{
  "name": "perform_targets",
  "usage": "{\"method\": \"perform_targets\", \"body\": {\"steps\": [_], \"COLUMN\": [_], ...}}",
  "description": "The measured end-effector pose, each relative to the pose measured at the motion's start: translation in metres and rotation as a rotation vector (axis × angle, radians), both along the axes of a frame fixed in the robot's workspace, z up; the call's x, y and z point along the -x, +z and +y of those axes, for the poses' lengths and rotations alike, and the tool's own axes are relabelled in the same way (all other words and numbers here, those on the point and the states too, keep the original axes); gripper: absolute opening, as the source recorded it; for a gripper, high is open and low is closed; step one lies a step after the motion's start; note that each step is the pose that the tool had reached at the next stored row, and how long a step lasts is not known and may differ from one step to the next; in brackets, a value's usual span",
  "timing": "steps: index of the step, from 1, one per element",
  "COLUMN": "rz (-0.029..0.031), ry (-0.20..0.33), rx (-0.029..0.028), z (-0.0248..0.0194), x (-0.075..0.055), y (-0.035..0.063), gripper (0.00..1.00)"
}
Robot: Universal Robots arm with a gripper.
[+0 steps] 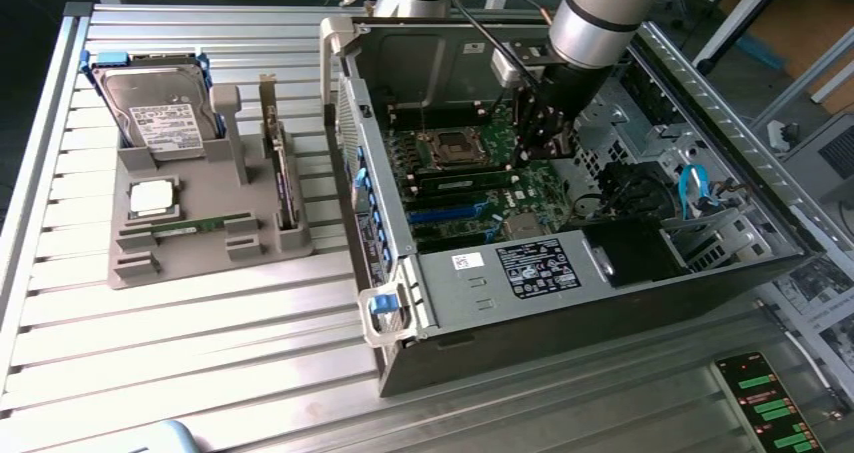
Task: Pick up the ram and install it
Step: 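Press down the ram until it locks into place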
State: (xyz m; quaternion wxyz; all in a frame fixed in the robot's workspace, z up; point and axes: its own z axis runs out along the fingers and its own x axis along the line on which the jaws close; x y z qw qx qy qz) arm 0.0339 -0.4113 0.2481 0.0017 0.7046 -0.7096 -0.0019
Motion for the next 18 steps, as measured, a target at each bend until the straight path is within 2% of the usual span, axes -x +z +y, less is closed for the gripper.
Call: {"method": "perform_targets", "body": {"steps": [18], "rz": [0.0], "ry": [0.0], "rx": [-0.0001], "z": [0.0], "x": [0.0], "y": [-0.0068], "gripper": [0.1]}}
